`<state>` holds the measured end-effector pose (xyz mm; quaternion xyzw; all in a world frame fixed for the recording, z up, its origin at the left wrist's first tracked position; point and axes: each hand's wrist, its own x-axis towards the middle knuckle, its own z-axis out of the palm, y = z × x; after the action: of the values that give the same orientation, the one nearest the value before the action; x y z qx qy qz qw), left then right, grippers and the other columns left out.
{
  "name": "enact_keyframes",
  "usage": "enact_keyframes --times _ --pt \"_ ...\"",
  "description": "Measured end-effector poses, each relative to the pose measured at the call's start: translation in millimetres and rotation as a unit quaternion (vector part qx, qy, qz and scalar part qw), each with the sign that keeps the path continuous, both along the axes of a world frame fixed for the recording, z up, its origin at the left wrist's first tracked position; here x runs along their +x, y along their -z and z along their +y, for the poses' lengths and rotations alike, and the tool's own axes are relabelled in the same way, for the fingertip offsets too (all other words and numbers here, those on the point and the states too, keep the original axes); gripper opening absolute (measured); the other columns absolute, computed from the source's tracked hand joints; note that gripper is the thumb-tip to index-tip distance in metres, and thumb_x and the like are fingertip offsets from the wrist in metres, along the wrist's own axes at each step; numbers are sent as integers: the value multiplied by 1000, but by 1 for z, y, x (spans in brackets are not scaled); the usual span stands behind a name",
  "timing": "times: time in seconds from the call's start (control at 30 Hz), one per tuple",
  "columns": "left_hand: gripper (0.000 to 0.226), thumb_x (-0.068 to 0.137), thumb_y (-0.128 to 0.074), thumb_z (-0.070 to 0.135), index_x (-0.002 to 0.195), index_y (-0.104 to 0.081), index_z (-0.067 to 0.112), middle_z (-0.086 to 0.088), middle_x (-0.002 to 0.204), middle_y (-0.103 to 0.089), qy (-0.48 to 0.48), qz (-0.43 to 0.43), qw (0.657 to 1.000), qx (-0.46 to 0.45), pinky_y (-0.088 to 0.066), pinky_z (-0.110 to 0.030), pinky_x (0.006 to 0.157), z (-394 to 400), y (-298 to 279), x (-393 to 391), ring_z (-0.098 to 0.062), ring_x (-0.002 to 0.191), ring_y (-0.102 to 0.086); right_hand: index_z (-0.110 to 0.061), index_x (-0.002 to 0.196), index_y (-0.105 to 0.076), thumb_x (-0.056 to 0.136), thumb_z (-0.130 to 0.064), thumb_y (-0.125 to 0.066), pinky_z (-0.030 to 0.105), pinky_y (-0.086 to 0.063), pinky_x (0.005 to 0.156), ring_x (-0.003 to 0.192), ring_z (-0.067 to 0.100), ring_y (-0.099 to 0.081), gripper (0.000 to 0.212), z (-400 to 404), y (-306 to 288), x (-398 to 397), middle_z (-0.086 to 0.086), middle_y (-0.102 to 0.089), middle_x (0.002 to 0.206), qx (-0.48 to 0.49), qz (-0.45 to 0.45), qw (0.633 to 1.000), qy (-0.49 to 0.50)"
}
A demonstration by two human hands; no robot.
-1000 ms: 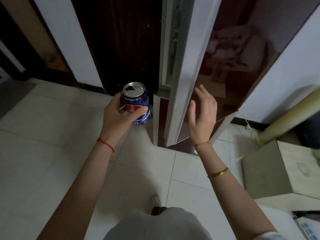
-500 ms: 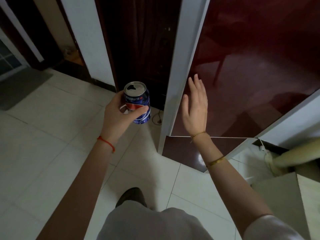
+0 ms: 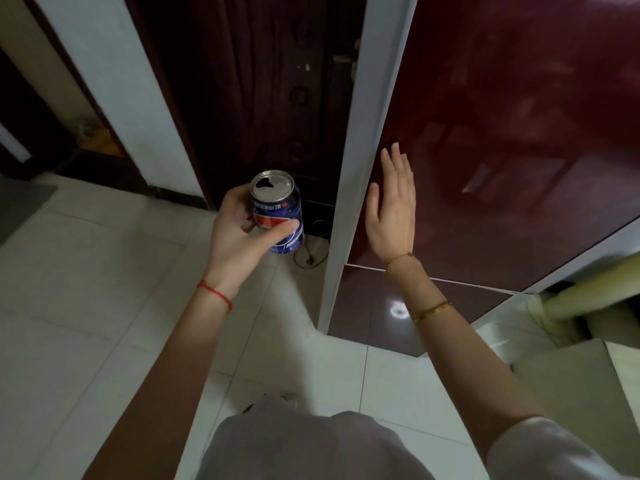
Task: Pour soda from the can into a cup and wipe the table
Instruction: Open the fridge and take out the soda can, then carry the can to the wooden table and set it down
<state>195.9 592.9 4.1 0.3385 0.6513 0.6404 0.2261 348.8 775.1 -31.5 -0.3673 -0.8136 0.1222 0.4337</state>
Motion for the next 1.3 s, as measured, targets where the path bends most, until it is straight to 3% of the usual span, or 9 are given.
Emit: enact_keyframes --times 0.13,0.37,0.6,0.73,0.87,0.9,1.0,1.13,1.3 --pt "66 63 -88 10 119 -54 21 2 122 -66 46 7 999 -4 -50 -28 99 23 -2 -28 -9 114 -63 -11 151 -28 102 -17 -34 45 -15 121 150 19 -13 49 19 -1 -22 2 -21 161 -15 -6 999 39" --pt "69 66 -86 2 125 -51 18 7 122 -63 122 24 992 -14 -48 -14 90 53 -7 -56 2 111 -62 -13 150 -30 100 -13 -34 44 -17 121 150 16 -12 50 25 2 -32 1 -21 161 -22 -7 997 74" --pt "68 66 -87 6 122 -52 24 11 121 -63 214 40 976 -20 -47 -12 89 70 -7 -53 2 112 -61 -8 138 -51 102 -16 -39 21 -29 115 139 12 -39 39 -16 -13 -29 2 -49 145 -147 165 966 130" --pt "66 67 -87 5 120 -53 24 12 119 -63 274 35 961 -22 -48 -13 89 75 -3 -38 2 112 -61 -16 130 -60 102 -23 -40 14 -37 102 119 2 -52 35 -54 -14 -16 -4 -60 132 -314 219 908 173" --pt "69 65 -89 10 124 -54 18 5 123 -64 339 35 940 -33 -49 -20 93 82 7 -19 -3 114 -62 -37 96 -74 81 -52 -45 38 -46 103 111 18 -62 36 -89 -2 -6 -5 -71 109 -469 295 807 202" --pt "71 64 -90 14 125 -54 17 3 124 -64 356 35 933 -34 -49 -23 96 84 8 -13 -6 115 -62 -33 96 -75 84 -50 -44 42 -47 102 111 25 -63 37 -97 -2 -4 0 -72 107 -493 319 784 204" --pt "74 57 -91 23 122 -55 18 2 122 -65 405 31 913 -37 -51 -27 95 86 12 7 -9 114 -63 2 118 -62 101 -22 -37 42 -46 100 114 36 -61 39 -118 -7 5 23 -65 120 -554 409 700 190" --pt "73 56 -89 30 120 -56 18 3 119 -66 464 41 884 -43 -53 -26 91 85 14 38 -8 109 -65 2 122 -59 104 -26 -31 31 -54 86 100 28 -67 43 -143 -3 25 23 -67 114 -566 478 646 187" --pt "69 66 -88 8 125 -54 11 -1 123 -65 545 40 836 -54 -53 -26 95 76 22 81 -10 113 -63 3 125 -56 104 -26 -29 38 -51 96 106 33 -64 45 -173 4 63 25 -66 113 -542 550 592 230"
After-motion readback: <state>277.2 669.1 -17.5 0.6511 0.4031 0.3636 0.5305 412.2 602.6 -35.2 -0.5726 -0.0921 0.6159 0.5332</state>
